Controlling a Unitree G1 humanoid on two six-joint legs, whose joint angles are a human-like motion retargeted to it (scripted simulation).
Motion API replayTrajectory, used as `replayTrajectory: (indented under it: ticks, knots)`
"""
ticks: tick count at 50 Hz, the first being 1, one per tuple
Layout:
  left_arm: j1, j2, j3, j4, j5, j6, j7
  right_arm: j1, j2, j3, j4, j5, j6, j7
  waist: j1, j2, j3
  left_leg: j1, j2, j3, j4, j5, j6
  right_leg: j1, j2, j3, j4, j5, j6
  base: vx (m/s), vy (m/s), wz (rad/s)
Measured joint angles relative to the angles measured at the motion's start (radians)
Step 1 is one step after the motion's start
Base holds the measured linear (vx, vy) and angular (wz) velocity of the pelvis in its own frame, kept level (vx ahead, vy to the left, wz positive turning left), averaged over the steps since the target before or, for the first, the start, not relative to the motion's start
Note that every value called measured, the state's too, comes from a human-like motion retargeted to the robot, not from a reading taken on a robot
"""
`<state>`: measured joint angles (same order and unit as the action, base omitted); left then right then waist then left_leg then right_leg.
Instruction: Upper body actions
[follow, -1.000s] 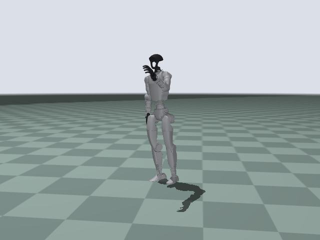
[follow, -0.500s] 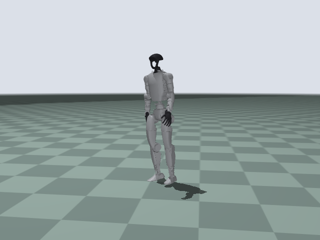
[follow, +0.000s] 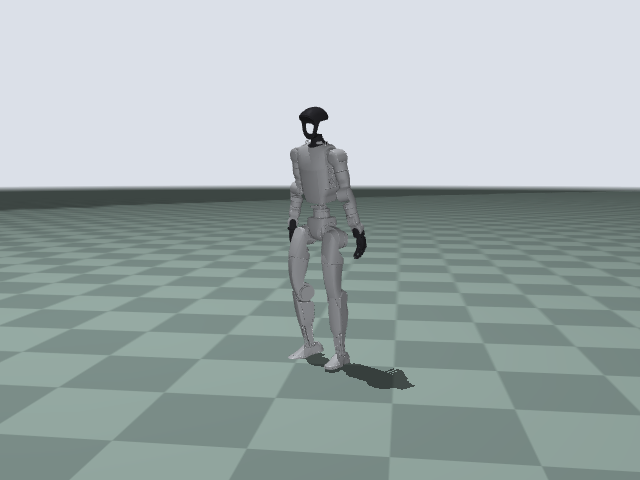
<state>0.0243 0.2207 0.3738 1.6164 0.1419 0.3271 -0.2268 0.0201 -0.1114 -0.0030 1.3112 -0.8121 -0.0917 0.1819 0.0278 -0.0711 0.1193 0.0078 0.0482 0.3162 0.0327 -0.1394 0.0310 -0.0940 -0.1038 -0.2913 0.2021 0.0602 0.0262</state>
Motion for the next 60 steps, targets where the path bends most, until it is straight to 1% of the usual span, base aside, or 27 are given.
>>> replayTrajectory:
  ticks: [2,6,7,8,10,12,13,15,17,19,22,23,25,27,30,35,38,40,42,43,45,50,52,55,57,60]
  knots:
    - [-0.031,0.004,-0.003,-0.035,0.013,-0.001,0.02,0.011,-0.01,-0.008,0.006,0.013,-0.003,-0.016,0.014,0.0,-0.005,-0.001,0.002,0.0,0.0,0.001,-0.004,0.011,-0.029,-0.02,-0.023,0.026,-0.002,0.05,-0.07,0.01]
    - [-0.099,0.016,-0.033,-0.12,0.001,-0.026,0.083,0.012,-0.03,-0.03,0.024,0.033,-0.007,-0.04,0.042,0.0,-0.02,-0.013,0.01,0.007,0.005,0.001,-0.017,0.012,-0.072,0.008,-0.072,0.06,-0.008,0.09,-0.12,-0.05]
    - [-0.116,0.02,-0.044,-0.142,-0.008,-0.033,0.098,0.01,-0.034,-0.037,0.027,0.039,-0.006,-0.048,0.045,-0.004,-0.024,-0.02,0.008,0.007,0.008,0.001,-0.021,0.015,-0.083,0.013,-0.088,0.073,0.002,0.13,-0.16,0.12]
    - [-0.135,0.025,-0.057,-0.163,-0.016,-0.039,0.109,0.006,-0.038,-0.043,0.028,0.047,-0.006,-0.06,0.045,-0.013,-0.026,-0.027,0.001,0.004,0.013,0.002,-0.025,0.021,-0.095,0.021,-0.107,0.083,0.031,0.15,-0.17,0.21]
    - [-0.172,0.04,-0.082,-0.202,-0.03,-0.056,0.122,-0.001,-0.041,-0.05,0.024,0.072,-0.01,-0.087,0.043,-0.032,-0.028,-0.042,-0.01,-0.003,0.021,0.007,-0.036,0.032,-0.109,0.034,-0.132,0.065,0.084,0.18,-0.19,0.3]
    - [-0.209,0.056,-0.108,-0.232,-0.035,-0.077,0.126,-0.004,-0.04,-0.051,0.011,0.108,-0.022,-0.11,0.036,-0.046,-0.026,-0.058,-0.014,-0.019,0.028,0.017,-0.05,0.042,-0.115,0.004,-0.149,0.031,0.084,0.26,-0.2,0.5]
    - [-0.227,0.063,-0.125,-0.245,-0.036,-0.088,0.124,-0.004,-0.04,-0.049,0.003,0.127,-0.031,-0.116,0.029,-0.055,-0.022,-0.063,-0.021,-0.032,0.031,0.024,-0.055,0.051,-0.119,-0.024,-0.159,0.031,0.076,0.26,-0.18,0.62]
    - [-0.278,0.073,-0.165,-0.266,-0.037,-0.105,0.124,-0.024,-0.04,-0.056,-0.012,0.164,-0.044,-0.114,0.032,-0.051,0.006,-0.08,-0.012,-0.051,0.044,0.034,-0.066,0.053,-0.117,-0.032,-0.15,0.025,0.067,0.07,-0.11,0.58]
    - [-0.351,0.036,-0.187,-0.29,-0.026,-0.129,0.167,-0.066,-0.047,-0.084,-0.048,0.192,-0.05,-0.102,0.04,-0.026,0.053,-0.123,0.02,-0.081,0.087,0.032,-0.086,0.03,-0.122,-0.055,-0.122,0.019,0.065,-0.13,-0.07,0.57]
    - [-0.412,-0.005,-0.204,-0.323,-0.034,-0.183,0.216,-0.107,-0.06,-0.089,-0.109,0.202,-0.069,-0.106,0.03,-0.002,0.107,-0.166,0.044,-0.1,0.135,0.028,-0.102,0.005,-0.121,-0.068,-0.096,0.013,0.054,-0.16,0.02,0.39]
    - [-0.498,-0.038,-0.269,-0.39,-0.082,-0.27,0.251,-0.18,-0.087,-0.075,-0.224,0.223,-0.096,-0.11,0.002,0.046,0.194,-0.248,0.081,-0.123,0.218,0.02,-0.113,-0.054,-0.113,-0.081,-0.042,0.003,0.038,-0.23,0.13,0.22]
    - [-0.539,-0.046,-0.289,-0.415,-0.091,-0.285,0.259,-0.218,-0.094,-0.074,-0.263,0.236,-0.096,-0.108,-0.002,0.063,0.228,-0.285,0.096,-0.129,0.254,0.013,-0.116,-0.088,-0.107,-0.081,-0.014,-0.003,0.03,-0.31,0.13,-0.05]
    - [-0.62,-0.062,-0.308,-0.47,-0.079,-0.295,0.263,-0.297,-0.109,-0.072,-0.334,0.264,-0.095,-0.096,0.012,0.092,0.275,-0.372,0.13,-0.123,0.321,-0.007,-0.122,-0.187,-0.088,-0.064,0.056,-0.024,0.01,-0.47,0.12,-0.42]
    - [-0.7,-0.058,-0.329,-0.521,-0.063,-0.289,0.251,-0.381,-0.131,-0.062,-0.395,0.301,-0.092,-0.074,0.04,0.108,0.301,-0.487,0.172,-0.112,0.41,-0.04,-0.134,-0.315,-0.068,-0.032,0.14,-0.042,-0.005,-0.48,0.07,-0.73]
    - [-0.815,-0.006,-0.352,-0.581,-0.074,-0.296,0.239,-0.523,-0.175,-0.032,-0.465,0.34,-0.101,-0.037,0.052,0.129,0.338,-0.694,0.237,-0.122,0.601,-0.104,-0.148,-0.505,-0.03,-0.007,0.276,-0.076,-0.036,-0.39,0.08,-0.7]
    - [-0.977,0.068,-0.401,-0.644,-0.141,-0.322,0.299,-0.745,-0.267,0.007,-0.541,0.385,-0.159,0.037,0.106,0.179,0.357,-1.048,0.338,-0.164,0.948,-0.232,-0.12,-0.817,0.064,-0.019,0.533,-0.158,-0.111,-0.24,0.06,-0.9]
    - [-1.051,0.103,-0.413,-0.674,-0.18,-0.32,0.33,-0.858,-0.32,0.061,-0.566,0.432,-0.188,0.056,0.15,0.163,0.367,-1.223,0.407,-0.161,1.16,-0.314,-0.089,-0.995,0.111,-0.014,0.703,-0.206,-0.163,-0.13,0.08,-1.2]
    - [-1.092,0.115,-0.407,-0.701,-0.191,-0.318,0.364,-0.923,-0.355,0.108,-0.596,0.471,-0.197,0.051,0.175,0.163,0.371,-1.339,0.453,-0.176,1.293,-0.366,-0.065,-1.102,0.148,-0.043,0.812,-0.246,-0.214,-0.14,0.07,-1.1]
    - [-1.124,0.129,-0.414,-0.732,-0.206,-0.331,0.399,-0.968,-0.386,0.14,-0.633,0.505,-0.207,0.036,0.191,0.152,0.376,-1.435,0.486,-0.18,1.415,-0.406,-0.043,-1.197,0.165,-0.07,0.921,-0.289,-0.264,-0.09,0.08,-0.76]
    - [-1.14,0.135,-0.419,-0.747,-0.214,-0.338,0.413,-0.988,-0.402,0.153,-0.652,0.524,-0.212,0.029,0.198,0.139,0.376,-1.478,0.5,-0.173,1.47,-0.423,-0.032,-1.248,0.165,-0.075,0.977,-0.309,-0.281,-0.02,0.16,-0.59]
    - [-1.159,0.142,-0.43,-0.778,-0.234,-0.35,0.435,-1.021,-0.432,0.175,-0.682,0.562,-0.227,0.025,0.211,0.123,0.376,-1.551,0.525,-0.151,1.575,-0.464,0.006,-1.34,0.162,-0.07,1.083,-0.345,-0.288,0.01,0.26,-0.5]
    - [-1.092,0.149,-0.45,-0.824,-0.322,-0.362,0.377,-1.004,-0.434,0.211,-0.69,0.619,-0.246,0.061,0.215,0.064,0.401,-1.575,0.595,-0.074,1.836,-0.586,0.082,-1.459,0.139,-0.002,1.368,-0.445,-0.288,0.05,0.25,-0.33]
    - [-1.049,0.156,-0.444,-0.826,-0.339,-0.364,0.36,-0.979,-0.41,0.217,-0.674,0.636,-0.254,0.083,0.216,0.046,0.401,-1.575,0.623,-0.065,1.931,-0.636,0.117,-1.474,0.138,0.015,1.456,-0.477,-0.288,0.12,0.22,-0.35]
    - [-0.997,0.148,-0.425,-0.815,-0.335,-0.374,0.376,-0.939,-0.372,0.209,-0.649,0.637,-0.258,0.087,0.218,0.035,0.401,-1.574,0.649,-0.069,2.029,-0.688,0.161,-1.47,0.134,0.027,1.549,-0.521,-0.288,0.14,0.16,-0.2]
    - [-0.985,0.136,-0.408,-0.805,-0.342,-0.391,0.396,-0.928,-0.351,0.195,-0.638,0.633,-0.261,0.087,0.22,0.03,0.401,-1.573,0.656,-0.071,2.047,-0.699,0.173,-1.467,0.134,0.03,1.574,-0.542,-0.288,0.07,0.07,-0.09]
    - [-1.004,0.128,-0.395,-0.792,-0.378,-0.414,0.394,-0.945,-0.345,0.17,-0.622,0.634,-0.274,0.092,0.225,0.024,0.396,-1.57,0.646,-0.058,2.004,-0.684,0.172,-1.463,0.137,0.032,1.548,-0.548,-0.288,0.0,-0.04,0.03]
